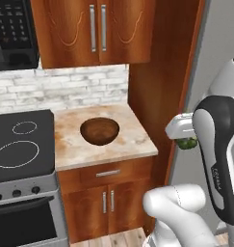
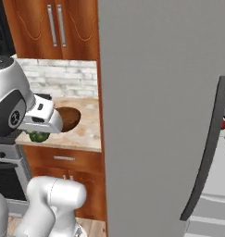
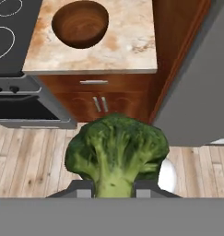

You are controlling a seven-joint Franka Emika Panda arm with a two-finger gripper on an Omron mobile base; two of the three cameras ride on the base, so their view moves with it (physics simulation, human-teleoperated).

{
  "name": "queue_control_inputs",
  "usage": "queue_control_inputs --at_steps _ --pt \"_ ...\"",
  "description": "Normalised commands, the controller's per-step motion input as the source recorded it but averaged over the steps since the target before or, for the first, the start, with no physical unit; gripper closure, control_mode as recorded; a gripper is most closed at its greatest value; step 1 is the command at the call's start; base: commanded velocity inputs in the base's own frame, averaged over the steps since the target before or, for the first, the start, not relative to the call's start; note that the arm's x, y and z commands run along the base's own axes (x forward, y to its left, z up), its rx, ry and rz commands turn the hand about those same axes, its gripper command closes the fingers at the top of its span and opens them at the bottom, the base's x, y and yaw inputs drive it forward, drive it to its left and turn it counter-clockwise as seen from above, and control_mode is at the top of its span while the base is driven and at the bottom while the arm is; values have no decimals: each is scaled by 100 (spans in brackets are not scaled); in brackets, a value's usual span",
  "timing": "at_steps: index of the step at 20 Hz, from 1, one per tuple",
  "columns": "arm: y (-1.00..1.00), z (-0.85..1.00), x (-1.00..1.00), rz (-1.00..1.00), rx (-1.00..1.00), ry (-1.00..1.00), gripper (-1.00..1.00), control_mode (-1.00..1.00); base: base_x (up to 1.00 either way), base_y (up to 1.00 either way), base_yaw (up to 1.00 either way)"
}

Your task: Take the bell pepper, eggplant, and broccoli from the freezer and place them in the bowl on the counter.

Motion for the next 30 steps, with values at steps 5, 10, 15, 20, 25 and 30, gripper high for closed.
queue_control_inputs --at_steps 5,10,15,20,25,30 --pt "0 0 0 0 0 0 100 100 38 76 0" --pt "0 0 0 0 0 0 100 100 62 20 0" --pt "0 0 0 0 0 0 100 100 50 47 0" --pt "0 0 0 0 0 0 100 100 31 70 0" --pt "0 0 0 0 0 0 100 100 46 3 0" --pt "0 0 0 0 0 0 100 100 44 -2 2"
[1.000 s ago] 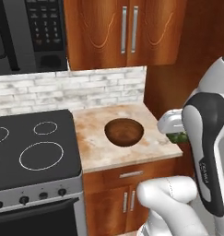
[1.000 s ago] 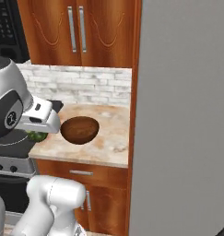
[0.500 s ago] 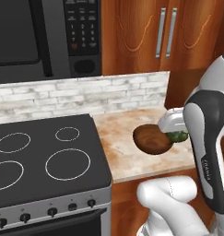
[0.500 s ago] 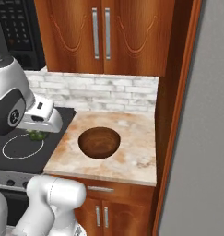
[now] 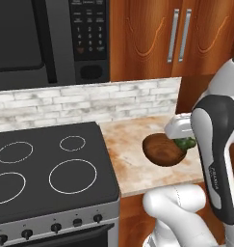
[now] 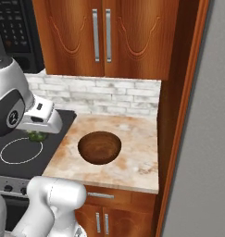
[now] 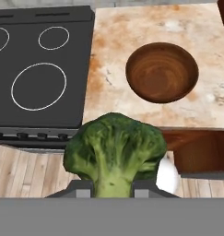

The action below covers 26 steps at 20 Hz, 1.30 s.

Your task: Take the bell pepper, eggplant, and broccoli from the freezer and place them in the bowl on the counter.

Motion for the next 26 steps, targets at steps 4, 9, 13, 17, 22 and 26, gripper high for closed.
queue_control_inputs --at_steps 4,9,13,17,22,26 --pt "-26 -16 67 1 0 3 100 -100 0 0 0" --pt "-28 -41 90 0 0 18 100 -100 0 0 0" --pt "-12 -62 99 0 0 30 100 -100 0 0 0" --pt "-18 -63 92 0 0 18 100 -100 0 0 0" --pt "-19 -60 69 0 0 2 100 -100 0 0 0" --pt "-13 -62 27 0 -1 -5 100 -100 0 0 0"
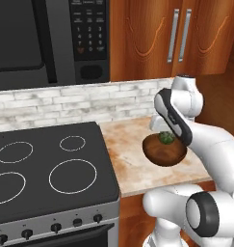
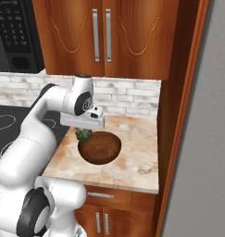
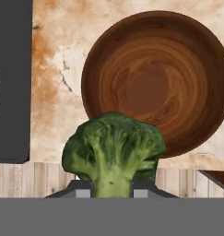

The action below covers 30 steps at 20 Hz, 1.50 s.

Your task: Take the bell pepper, eggplant, and broccoli from the freezer and place them in the bowl on the counter.

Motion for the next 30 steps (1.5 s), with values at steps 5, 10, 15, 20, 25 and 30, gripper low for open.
queue_control_inputs --at_steps 5,10,15,20,25,30 --pt "-7 -73 22 1 -1 -10 100 -100 0 0 0" --pt "-12 -40 26 1 0 -1 100 -100 0 0 0" --pt "-15 -37 15 0 0 0 100 -100 0 0 0" --pt "-8 -32 2 0 0 0 100 -100 0 0 0" --pt "-2 -19 2 0 0 0 100 -100 0 0 0" --pt "-3 -26 5 0 0 0 -100 -100 0 0 0"
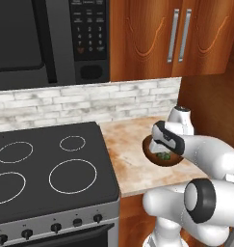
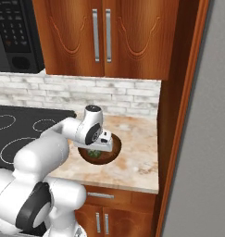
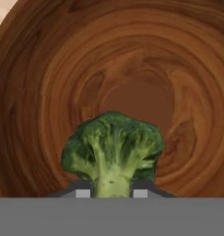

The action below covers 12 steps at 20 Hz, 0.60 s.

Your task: Take the bell pepper, eggplant, and broccoli from the freezer and place them in the bowl on the counter.

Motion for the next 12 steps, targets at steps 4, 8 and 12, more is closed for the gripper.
queue_control_inputs --at_steps 4,8,12 --pt "0 -3 0 0 0 0 -100 -100 0 0 0" --pt "0 0 0 0 0 0 -100 -100 0 0 0" --pt "-1 18 -5 -1 0 -15 -100 -100 0 0 0"
